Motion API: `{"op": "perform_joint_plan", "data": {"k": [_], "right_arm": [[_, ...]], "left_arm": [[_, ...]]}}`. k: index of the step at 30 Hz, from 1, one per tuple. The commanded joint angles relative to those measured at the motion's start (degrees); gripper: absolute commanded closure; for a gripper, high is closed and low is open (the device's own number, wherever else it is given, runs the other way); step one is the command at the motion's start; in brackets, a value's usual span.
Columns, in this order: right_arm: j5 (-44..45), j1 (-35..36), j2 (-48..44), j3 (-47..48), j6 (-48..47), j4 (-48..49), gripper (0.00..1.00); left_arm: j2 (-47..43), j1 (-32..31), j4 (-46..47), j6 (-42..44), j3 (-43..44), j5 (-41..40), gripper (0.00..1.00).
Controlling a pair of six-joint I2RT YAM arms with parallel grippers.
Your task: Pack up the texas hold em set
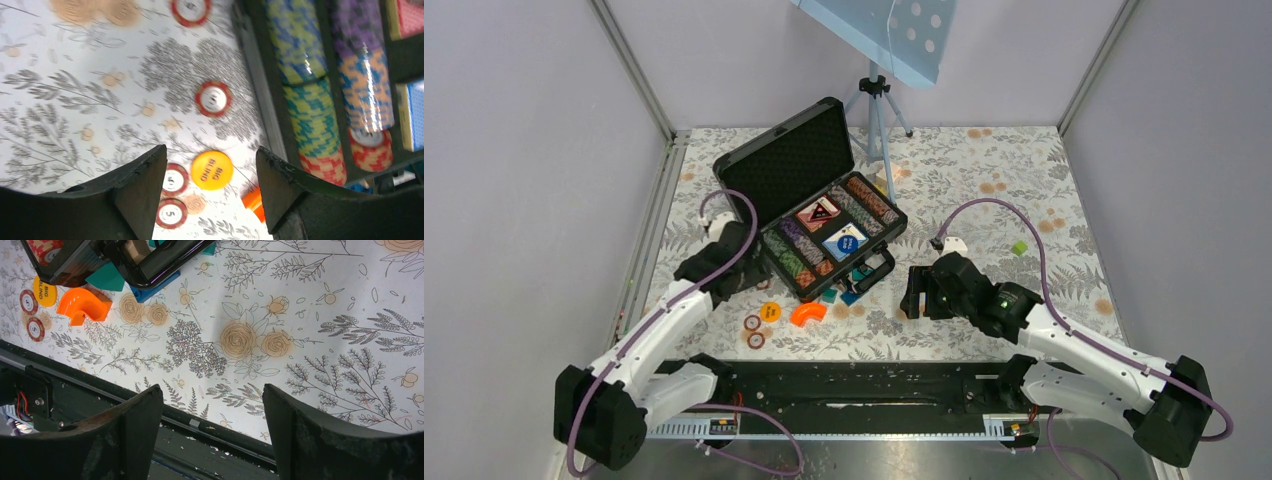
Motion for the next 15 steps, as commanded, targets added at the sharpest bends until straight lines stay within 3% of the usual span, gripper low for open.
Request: {"op": "perform_joint_plan", "data": {"k": [1,9,15], "right_arm": [[0.11,0.18,0.3,1.45,0.88,0.52,0.21],[0.03,0.27,-0.78,1.08,0.96,-0.24,0.21],[1.09,0.23,-1.11,0.94,0.07,-1.09,0.21]], "left_arm": [[-2.05,8.08,1.46,3.83,1.16,0.5,0.35],[5.48,26.98,10.71,3.88,0.16,13.42,0.37],[15.59,28.66,16.86,0.65,2.44,16.3,0.38]]}}
